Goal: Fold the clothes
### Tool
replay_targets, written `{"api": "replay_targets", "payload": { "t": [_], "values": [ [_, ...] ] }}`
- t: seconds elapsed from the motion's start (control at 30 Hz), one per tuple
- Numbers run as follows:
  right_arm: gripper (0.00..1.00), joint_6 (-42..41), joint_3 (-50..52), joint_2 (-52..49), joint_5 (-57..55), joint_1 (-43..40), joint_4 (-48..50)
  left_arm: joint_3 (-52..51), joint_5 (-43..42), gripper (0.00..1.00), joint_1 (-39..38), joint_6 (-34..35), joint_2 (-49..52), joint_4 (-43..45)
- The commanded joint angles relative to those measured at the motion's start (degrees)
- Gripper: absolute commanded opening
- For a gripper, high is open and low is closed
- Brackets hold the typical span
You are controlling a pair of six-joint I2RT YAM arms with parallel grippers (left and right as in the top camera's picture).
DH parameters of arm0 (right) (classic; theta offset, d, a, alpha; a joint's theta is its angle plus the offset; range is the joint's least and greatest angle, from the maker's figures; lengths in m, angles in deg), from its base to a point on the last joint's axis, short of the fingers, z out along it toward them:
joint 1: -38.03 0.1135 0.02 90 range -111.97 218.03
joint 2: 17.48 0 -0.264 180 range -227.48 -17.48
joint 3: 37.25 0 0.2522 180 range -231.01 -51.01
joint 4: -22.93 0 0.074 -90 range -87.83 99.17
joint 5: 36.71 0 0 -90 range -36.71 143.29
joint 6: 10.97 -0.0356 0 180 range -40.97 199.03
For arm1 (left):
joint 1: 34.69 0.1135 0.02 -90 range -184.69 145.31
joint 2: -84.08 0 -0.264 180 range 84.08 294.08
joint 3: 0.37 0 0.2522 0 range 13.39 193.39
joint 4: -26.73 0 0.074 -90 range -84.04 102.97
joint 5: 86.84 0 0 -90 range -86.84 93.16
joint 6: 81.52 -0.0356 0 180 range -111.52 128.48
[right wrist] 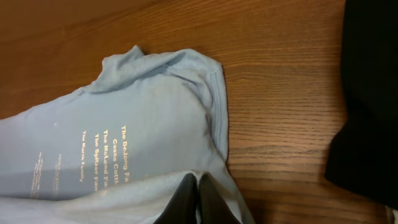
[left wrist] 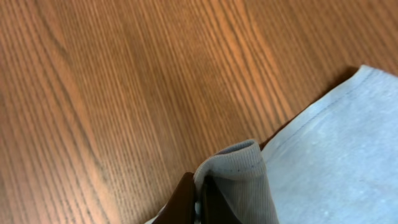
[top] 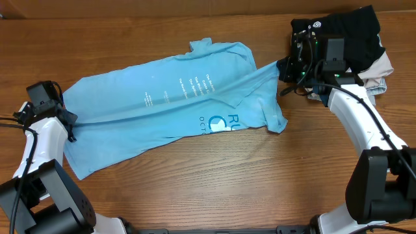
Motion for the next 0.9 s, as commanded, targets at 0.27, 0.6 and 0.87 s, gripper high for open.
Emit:
{"api": "replay_targets", "payload": {
  "t": [0.27,0.6,0.87],
  "values": [
    [0.5,-0.3,-1.6,-0.3,0.7,0.4,0.4,0.4,-0.3,0.73,0.3,-1.2,0.2,1.8],
    [1.0,-0.4,-2.8,1.0,0.3,-2.4,-11.5,4.4,-11.3,1.0,0.4,-14.8,-0.8,-0.9],
    [1.0,-0.6,-1.5,1.8,0.4,-3.3,-30.3,9.7,-22.9,1.0,0.3,-17.0,-1.3,-11.4]
  ]
}}
